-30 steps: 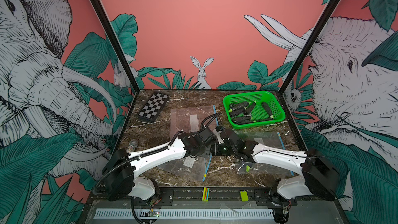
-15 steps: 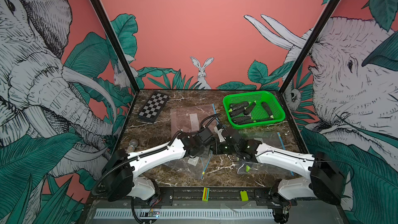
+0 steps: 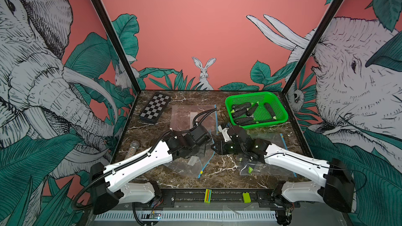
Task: Place the eggplant in a zip-top bag and seal the zipper
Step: Open the zipper of the food storage bag at the center of the board.
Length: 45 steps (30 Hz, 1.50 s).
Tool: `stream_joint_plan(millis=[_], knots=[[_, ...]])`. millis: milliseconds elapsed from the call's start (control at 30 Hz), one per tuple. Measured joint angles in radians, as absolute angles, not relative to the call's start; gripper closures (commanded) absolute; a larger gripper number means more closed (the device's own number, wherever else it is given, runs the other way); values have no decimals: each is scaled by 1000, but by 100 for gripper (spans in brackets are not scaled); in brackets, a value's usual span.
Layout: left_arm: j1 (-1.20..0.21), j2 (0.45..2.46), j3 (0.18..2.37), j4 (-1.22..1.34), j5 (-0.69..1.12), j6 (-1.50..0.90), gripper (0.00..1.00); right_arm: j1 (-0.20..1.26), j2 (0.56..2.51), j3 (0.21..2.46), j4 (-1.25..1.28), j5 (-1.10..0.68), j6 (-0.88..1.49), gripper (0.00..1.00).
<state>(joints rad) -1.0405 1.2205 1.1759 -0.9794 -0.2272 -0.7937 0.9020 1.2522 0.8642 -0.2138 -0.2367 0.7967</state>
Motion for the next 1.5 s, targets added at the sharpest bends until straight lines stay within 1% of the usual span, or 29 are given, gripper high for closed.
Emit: stream_joint_plan(millis=[167,333,567,767,867,1000,1100,1167,1267,1367,1500], knots=[[-1040,1208,1261,-1034,-234,-803,100,815,1151,903,-310,-261,764,59],[-1041,1207,1360,-1090,-241,-809,100,683,1067,972,-421,-293,698,56],[-1041,1217,1509,-1136,-307,-772,100,488,1041,1079,-584,-351,589,52],[-1031,1342,1798,-1196,-432,-680,100,395,1077,1243,-707,-380,486,45],[-993,1421,1932,-1239,-461,-622,100,346,1104,1327,-749,-404,446,45],[-918,1580,2218,-1356,-484,-529,100,301,1151,1424,-775,-437,411,42],[-896,1711,2473,-1434,-514,-468,100,300,1199,1481,-779,-476,395,36],[-884,1769,2575,-1471,-525,-440,100,300,1238,1513,-784,-492,384,34],[-872,1796,2573,-1493,-533,-414,100,300,1290,1542,-786,-513,373,32],[-861,1799,2500,-1493,-538,-402,100,299,1327,1575,-796,-517,362,29],[-847,1799,2426,-1475,-531,-397,100,297,1359,1639,-799,-545,349,29]])
